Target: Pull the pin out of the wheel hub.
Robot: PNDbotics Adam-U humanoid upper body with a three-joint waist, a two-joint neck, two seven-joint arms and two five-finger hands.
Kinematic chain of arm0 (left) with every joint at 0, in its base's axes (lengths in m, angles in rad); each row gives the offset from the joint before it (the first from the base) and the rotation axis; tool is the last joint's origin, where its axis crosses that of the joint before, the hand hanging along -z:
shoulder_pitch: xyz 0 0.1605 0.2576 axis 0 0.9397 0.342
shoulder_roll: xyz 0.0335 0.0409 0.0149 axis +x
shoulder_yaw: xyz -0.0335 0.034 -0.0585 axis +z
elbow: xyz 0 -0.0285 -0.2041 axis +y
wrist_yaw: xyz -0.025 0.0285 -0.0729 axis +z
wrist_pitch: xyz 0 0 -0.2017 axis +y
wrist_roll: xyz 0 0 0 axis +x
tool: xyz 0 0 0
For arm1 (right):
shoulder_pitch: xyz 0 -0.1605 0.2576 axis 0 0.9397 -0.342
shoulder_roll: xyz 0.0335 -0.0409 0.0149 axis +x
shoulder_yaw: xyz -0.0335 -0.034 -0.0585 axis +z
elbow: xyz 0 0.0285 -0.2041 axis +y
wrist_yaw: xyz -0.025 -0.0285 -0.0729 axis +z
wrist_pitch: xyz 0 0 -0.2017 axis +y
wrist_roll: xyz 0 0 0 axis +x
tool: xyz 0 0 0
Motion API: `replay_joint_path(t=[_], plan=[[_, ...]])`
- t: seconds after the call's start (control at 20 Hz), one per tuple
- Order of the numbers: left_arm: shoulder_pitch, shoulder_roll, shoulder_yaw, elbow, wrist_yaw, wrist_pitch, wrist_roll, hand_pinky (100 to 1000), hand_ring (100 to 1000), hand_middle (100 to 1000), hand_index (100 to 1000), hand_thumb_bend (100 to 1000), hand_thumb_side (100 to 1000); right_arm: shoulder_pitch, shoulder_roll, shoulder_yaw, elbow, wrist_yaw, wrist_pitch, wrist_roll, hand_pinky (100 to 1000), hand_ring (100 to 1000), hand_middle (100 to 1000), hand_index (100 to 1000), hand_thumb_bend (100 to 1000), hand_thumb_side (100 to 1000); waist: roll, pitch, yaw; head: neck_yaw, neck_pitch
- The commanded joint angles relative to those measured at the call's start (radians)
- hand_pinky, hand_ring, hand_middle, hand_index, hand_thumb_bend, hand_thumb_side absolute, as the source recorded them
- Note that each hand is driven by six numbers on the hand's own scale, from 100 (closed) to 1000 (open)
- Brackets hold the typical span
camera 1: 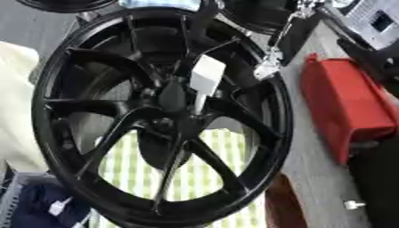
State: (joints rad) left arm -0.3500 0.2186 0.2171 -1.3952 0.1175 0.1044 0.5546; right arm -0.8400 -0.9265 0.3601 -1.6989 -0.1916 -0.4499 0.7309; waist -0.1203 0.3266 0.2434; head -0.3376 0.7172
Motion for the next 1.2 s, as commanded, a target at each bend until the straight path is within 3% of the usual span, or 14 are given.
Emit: replay_joint_path(t=[0.05, 1.2], plan=[[-0.016, 0.01, -0.004, -0.02, 0.001, -0.002, -0.004, 709, 614, 538, 757, 351, 710, -0.007, -0.04, -0.01, -0.008, 0.012, -0.184, 0.176, 789, 809, 694, 821, 514, 100, 0.007, -0.014, 0.003, -0.009, -0.014], [-0.04, 0.003, -0.009, -0.028, 0.007, -0.001, -0.008, 708, 613, 538, 757, 356, 708, 0.024, -0.058, -0.01, 0.055, 0.104, -0.213, 0.176, 791, 805, 686, 810, 491, 100, -0.001, 0.012, 0.032, -0.026, -0.016]])
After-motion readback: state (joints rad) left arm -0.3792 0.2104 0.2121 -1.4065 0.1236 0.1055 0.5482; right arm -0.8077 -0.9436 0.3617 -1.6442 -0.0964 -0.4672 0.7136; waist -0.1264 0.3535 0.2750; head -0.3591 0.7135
